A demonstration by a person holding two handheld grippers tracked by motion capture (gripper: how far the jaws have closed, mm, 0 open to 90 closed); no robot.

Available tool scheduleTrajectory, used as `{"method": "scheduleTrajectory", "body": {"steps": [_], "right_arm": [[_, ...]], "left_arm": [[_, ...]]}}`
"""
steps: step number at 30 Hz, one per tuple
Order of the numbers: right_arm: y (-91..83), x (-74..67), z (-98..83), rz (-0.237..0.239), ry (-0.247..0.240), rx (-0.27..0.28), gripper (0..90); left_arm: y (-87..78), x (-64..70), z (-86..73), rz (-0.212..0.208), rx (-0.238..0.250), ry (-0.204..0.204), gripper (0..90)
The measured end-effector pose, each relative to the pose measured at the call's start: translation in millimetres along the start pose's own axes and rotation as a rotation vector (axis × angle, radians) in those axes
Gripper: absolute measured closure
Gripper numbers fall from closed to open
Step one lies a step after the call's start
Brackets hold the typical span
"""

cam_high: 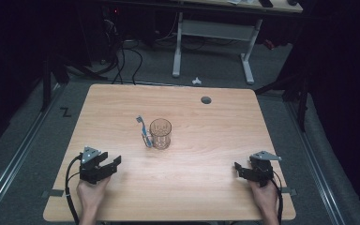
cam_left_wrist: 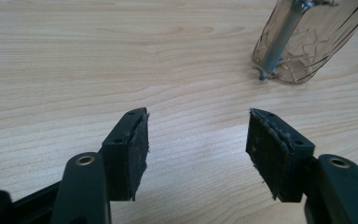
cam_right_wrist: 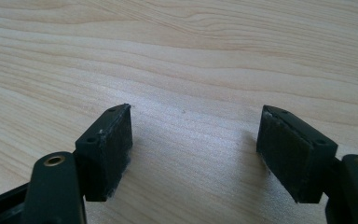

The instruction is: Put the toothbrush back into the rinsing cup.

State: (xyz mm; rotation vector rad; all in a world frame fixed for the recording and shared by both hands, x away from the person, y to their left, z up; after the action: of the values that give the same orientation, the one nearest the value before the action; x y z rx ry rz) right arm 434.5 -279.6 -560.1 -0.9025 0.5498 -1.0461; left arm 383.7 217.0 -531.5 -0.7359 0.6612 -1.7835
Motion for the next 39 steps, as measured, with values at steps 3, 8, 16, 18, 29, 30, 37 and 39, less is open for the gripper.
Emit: {"method": "scheduleTrajectory", "body": {"steps": [3, 8, 16, 18, 29, 30, 37, 39], "right_arm": [[0.0, -0.1, 0.0, 0.001, -0.002, 0.000, 26.9], [0.0, -0.1, 0.1, 0.001, -0.002, 0.000, 26.9], [0.0, -0.2, 0.0, 0.002, -0.002, -0.001, 26.9], [-0.1, -0.2, -0.1, 0.002, -0.002, -0.001, 26.9], [-0.1, -0.6, -0.1, 0.004, -0.004, -0.001, 26.9], [-0.1, -0.6, -0.1, 0.004, -0.004, -0.001, 26.9], [0.1, -0.9, 0.2, 0.005, -0.004, -0.001, 26.9], [0.4, -1.1, 0.6, 0.006, -0.006, -0.001, 27.0]], "left_arm": [[4.8, 2.5, -2.9, 0.016, -0.019, 0.017, 39.4], [11.6, 5.0, -4.9, 0.015, -0.040, 0.016, 39.3], [19.6, 2.7, -9.2, 0.052, -0.069, 0.025, 39.1], [21.7, 2.2, -10.9, 0.081, -0.077, 0.041, 39.0], [34.1, 5.6, -11.5, 0.113, -0.110, 0.072, 39.0], [34.3, 5.3, -11.1, 0.111, -0.110, 0.069, 39.0], [35.8, 6.9, -11.2, 0.128, -0.116, 0.077, 35.6], [35.8, 6.7, -11.3, 0.132, -0.116, 0.076, 34.8]]}}
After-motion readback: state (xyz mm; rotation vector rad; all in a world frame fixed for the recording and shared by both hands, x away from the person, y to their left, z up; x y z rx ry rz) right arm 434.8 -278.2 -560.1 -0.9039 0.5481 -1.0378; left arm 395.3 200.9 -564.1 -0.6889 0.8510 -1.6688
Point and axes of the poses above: each handheld gripper's, and its own axes: y roughly forward along the jaws, z roughly out of its top, x roughly to its right, the point moved 8 cm from there along y, roughly forward along the jaws, and after that the axes turned 14 degrees about -x, right-handed, at the moved point
